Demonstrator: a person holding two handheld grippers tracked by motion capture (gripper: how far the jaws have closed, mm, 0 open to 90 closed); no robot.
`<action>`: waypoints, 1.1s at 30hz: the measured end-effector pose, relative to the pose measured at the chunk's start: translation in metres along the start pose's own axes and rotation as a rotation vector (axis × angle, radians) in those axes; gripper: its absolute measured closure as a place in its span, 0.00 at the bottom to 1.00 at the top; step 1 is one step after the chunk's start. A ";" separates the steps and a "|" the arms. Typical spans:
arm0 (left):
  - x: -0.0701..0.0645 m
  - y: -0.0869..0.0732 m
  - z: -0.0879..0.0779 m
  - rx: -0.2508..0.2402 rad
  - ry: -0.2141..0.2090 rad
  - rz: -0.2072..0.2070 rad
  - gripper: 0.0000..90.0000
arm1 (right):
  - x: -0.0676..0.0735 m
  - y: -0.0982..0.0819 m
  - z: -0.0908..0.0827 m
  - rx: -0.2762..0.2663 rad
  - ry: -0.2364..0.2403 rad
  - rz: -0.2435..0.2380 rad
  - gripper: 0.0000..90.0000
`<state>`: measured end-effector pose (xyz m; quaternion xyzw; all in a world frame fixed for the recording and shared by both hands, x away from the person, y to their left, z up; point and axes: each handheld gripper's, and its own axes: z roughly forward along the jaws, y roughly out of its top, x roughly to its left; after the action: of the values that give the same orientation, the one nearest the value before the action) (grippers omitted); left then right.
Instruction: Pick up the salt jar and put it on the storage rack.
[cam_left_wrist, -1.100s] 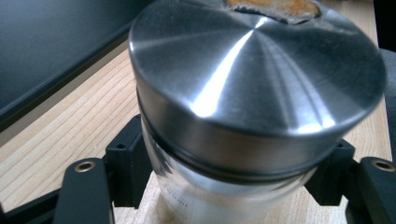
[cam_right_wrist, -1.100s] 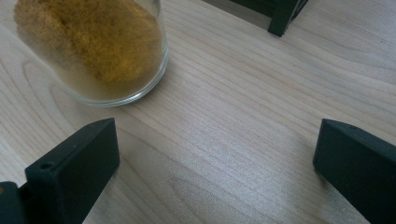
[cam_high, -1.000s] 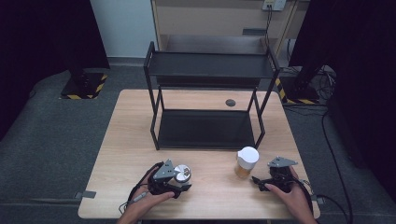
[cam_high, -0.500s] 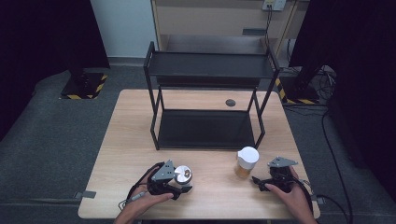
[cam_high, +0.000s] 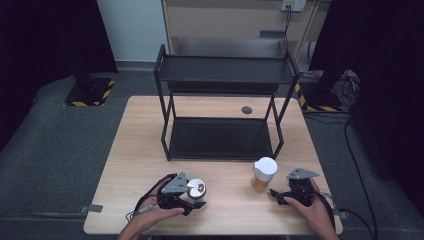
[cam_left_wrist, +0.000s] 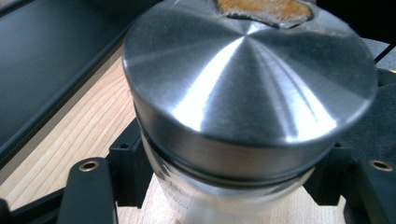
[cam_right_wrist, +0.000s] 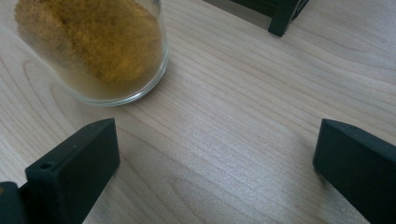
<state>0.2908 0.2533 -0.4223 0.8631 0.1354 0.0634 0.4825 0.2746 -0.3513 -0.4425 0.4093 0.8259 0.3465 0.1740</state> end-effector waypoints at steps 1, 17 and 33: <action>0.001 0.002 0.000 0.001 -0.006 0.005 0.33 | 0.000 0.000 0.000 0.000 0.000 0.000 0.01; 0.018 0.021 -0.003 -0.008 -0.017 0.022 0.33 | 0.000 0.000 0.000 0.000 0.000 0.000 0.01; 0.059 0.068 -0.007 -0.009 -0.007 0.062 0.33 | 0.000 0.000 0.000 0.000 0.000 0.000 0.01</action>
<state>0.3574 0.2424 -0.3622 0.8649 0.1067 0.0757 0.4846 0.2746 -0.3513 -0.4425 0.4093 0.8260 0.3464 0.1740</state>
